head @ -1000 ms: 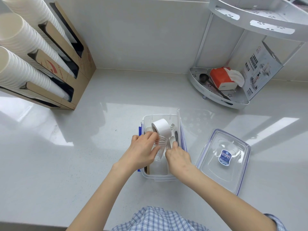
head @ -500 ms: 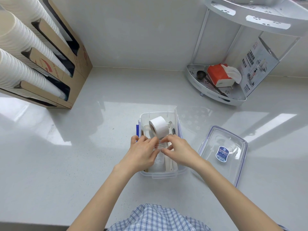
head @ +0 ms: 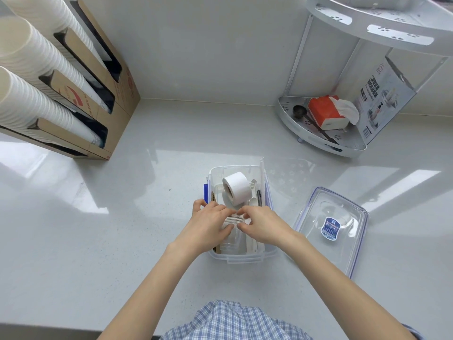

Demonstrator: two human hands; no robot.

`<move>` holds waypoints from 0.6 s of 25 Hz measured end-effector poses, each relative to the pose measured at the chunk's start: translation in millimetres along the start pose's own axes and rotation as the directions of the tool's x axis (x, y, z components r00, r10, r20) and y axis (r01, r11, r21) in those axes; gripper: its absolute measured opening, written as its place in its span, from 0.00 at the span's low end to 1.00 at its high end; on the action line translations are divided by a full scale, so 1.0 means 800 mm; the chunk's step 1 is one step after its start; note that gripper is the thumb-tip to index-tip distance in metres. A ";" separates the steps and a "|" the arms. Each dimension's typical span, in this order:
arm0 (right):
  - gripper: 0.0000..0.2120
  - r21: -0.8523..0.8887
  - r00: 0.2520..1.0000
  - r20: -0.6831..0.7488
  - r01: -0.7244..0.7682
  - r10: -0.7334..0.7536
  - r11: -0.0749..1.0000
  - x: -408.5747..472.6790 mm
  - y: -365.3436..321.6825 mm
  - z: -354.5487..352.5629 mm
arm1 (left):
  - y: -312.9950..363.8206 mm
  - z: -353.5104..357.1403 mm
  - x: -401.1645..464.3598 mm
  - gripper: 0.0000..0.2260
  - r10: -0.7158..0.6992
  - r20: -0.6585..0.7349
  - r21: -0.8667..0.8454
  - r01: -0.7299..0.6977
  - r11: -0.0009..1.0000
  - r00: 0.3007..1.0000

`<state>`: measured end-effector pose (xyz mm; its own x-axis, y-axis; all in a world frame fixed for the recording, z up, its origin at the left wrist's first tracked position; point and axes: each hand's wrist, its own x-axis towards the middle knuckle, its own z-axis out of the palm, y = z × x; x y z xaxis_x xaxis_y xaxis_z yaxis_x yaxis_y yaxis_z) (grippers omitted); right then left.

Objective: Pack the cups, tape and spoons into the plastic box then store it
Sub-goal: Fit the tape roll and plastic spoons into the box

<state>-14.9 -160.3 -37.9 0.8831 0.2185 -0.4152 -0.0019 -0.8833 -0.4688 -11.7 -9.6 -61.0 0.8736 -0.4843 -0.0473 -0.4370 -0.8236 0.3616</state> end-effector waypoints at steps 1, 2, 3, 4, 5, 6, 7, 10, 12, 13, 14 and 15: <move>0.18 0.039 0.999 -0.044 0.008 -0.006 0.999 0.000 0.000 -0.002 | 0.000 -0.002 0.001 0.15 -0.009 -0.014 -0.022 0.008 1.000 1.000; 0.17 0.092 0.995 -0.102 0.010 -0.001 0.996 0.000 0.001 -0.005 | 0.000 -0.004 0.002 0.15 -0.016 -0.032 -0.044 0.015 0.999 0.999; 0.16 0.148 0.986 -0.166 0.006 0.018 0.989 0.001 0.002 -0.010 | -0.001 -0.006 0.003 0.14 -0.024 -0.056 -0.064 0.020 0.998 0.998; 0.16 0.199 0.973 -0.225 -0.001 0.047 0.980 0.003 0.002 -0.015 | -0.002 -0.009 0.005 0.14 -0.031 -0.084 -0.085 0.024 0.996 0.996; 0.16 0.239 0.959 -0.272 -0.011 0.077 0.971 0.006 0.004 -0.020 | -0.003 -0.013 0.008 0.13 -0.041 -0.115 -0.105 0.029 0.994 0.993; 0.17 0.268 0.949 -0.298 -0.020 0.103 0.963 0.009 0.005 -0.024 | -0.004 -0.016 0.012 0.13 -0.056 -0.144 -0.122 0.038 0.992 0.988; 0.18 0.288 0.946 -0.302 -0.029 0.120 0.957 0.014 0.006 -0.026 | -0.005 -0.019 0.018 0.13 -0.071 -0.167 -0.132 0.050 0.990 0.983; 0.26 0.284 0.962 -0.235 -0.068 0.138 0.956 0.027 0.001 -0.024 | -0.011 -0.024 0.033 0.17 -0.117 -0.182 -0.114 0.098 0.989 0.976; 0.30 0.247 0.968 -0.207 -0.089 0.142 0.965 0.034 -0.002 -0.017 | -0.015 -0.022 0.044 0.22 -0.142 -0.167 -0.086 0.129 0.988 0.976; 0.31 0.220 0.969 -0.206 -0.093 0.139 0.971 0.036 -0.004 -0.014 | -0.016 -0.020 0.048 0.24 -0.153 -0.157 -0.075 0.143 0.987 0.976; 0.31 0.201 0.969 -0.207 -0.092 0.134 0.975 0.038 -0.005 -0.011 | -0.017 -0.018 0.051 0.26 -0.161 -0.144 -0.065 0.153 0.986 0.976; 0.29 0.204 0.969 -0.208 -0.087 0.130 0.975 0.040 -0.005 -0.010 | -0.018 -0.016 0.054 0.28 -0.162 -0.129 -0.054 0.156 0.986 0.978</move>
<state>17.0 -152.8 -43.0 0.9535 0.0105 -0.3012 -0.1745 -0.7958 -0.5799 35.4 -14.8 -56.2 0.9531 -0.3023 0.0151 -0.2829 -0.8720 0.3995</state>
